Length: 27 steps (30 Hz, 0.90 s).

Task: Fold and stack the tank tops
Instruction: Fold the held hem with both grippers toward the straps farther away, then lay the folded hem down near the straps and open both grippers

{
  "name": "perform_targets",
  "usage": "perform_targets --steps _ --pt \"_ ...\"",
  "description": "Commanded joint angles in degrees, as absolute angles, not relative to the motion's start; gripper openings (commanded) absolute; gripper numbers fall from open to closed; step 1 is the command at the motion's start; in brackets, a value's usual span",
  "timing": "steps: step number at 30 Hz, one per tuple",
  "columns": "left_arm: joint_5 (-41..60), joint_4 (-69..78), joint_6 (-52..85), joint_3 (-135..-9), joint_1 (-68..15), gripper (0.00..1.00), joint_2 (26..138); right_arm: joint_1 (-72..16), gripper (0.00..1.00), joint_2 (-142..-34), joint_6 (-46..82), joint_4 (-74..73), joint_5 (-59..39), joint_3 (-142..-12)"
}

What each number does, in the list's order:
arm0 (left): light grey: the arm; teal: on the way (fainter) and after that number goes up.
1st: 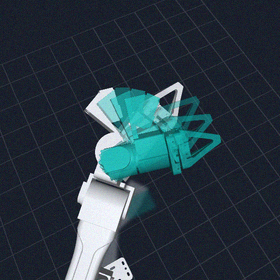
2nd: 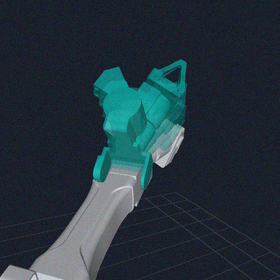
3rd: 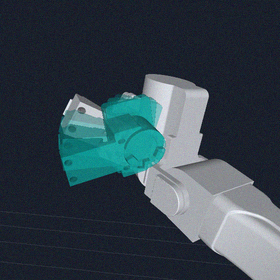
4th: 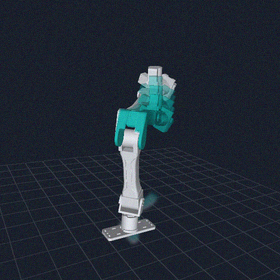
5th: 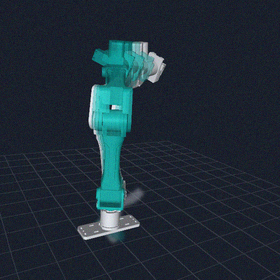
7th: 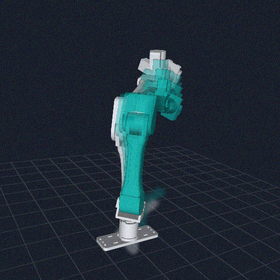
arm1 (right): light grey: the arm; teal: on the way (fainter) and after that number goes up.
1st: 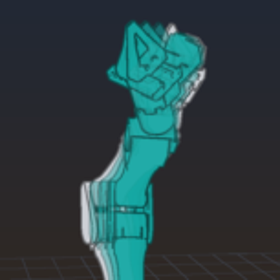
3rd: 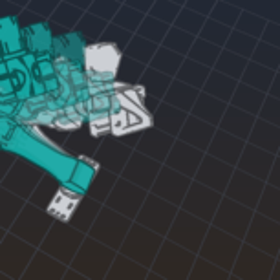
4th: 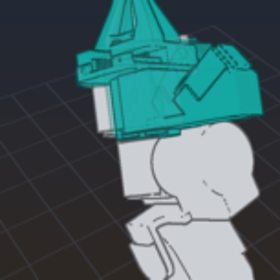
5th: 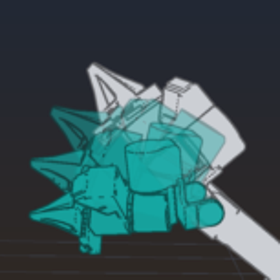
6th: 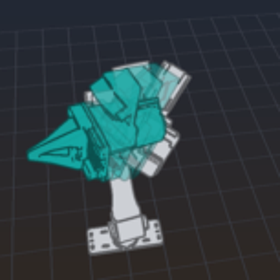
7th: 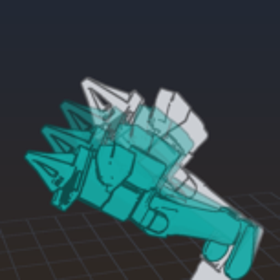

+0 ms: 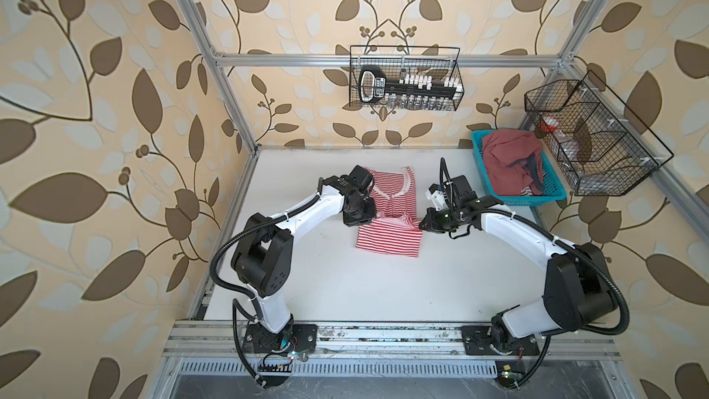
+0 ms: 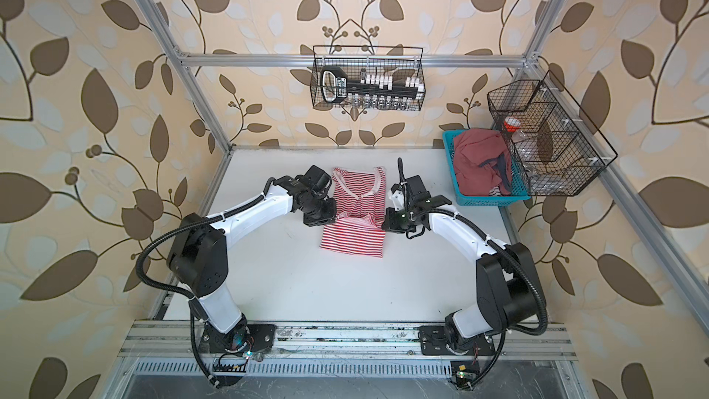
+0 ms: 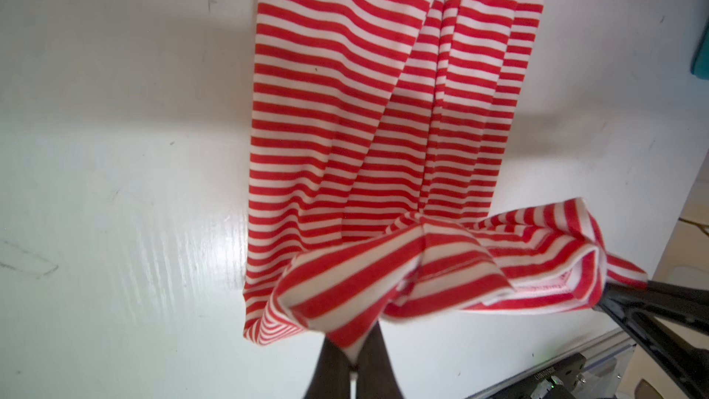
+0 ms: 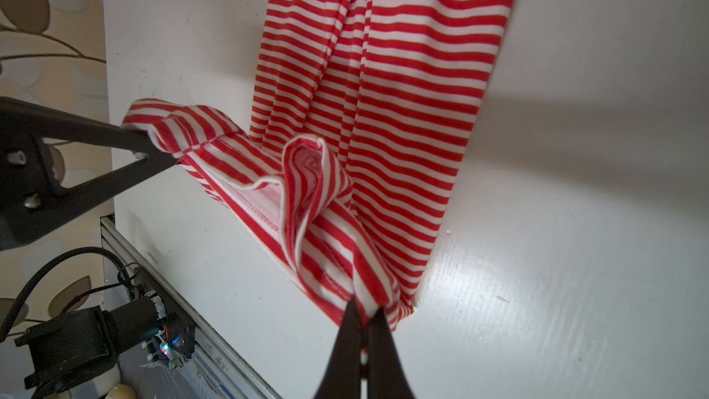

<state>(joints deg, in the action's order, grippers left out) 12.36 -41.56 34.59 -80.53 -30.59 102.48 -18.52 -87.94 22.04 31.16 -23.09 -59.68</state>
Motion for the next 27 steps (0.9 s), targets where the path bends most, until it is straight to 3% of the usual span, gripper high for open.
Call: perform_targets --steps 1,23,25,27 --pt "14.6 -43.4 31.8 -85.5 -29.7 0.00 105.3 -17.4 0.00 -91.1 19.9 30.8 -25.4 -62.7" --pt "17.9 -43.3 30.8 -94.9 -25.4 0.00 118.7 -14.1 0.00 -106.3 20.1 29.6 -27.0 -71.0" --pt "18.2 -43.2 30.8 -95.5 -24.9 0.04 119.6 -13.9 0.00 -107.2 20.0 29.6 -27.0 -72.3" --pt "18.5 -43.2 31.0 -96.0 -24.5 0.14 120.2 -13.7 0.09 -108.1 20.0 29.7 -27.1 -73.0"
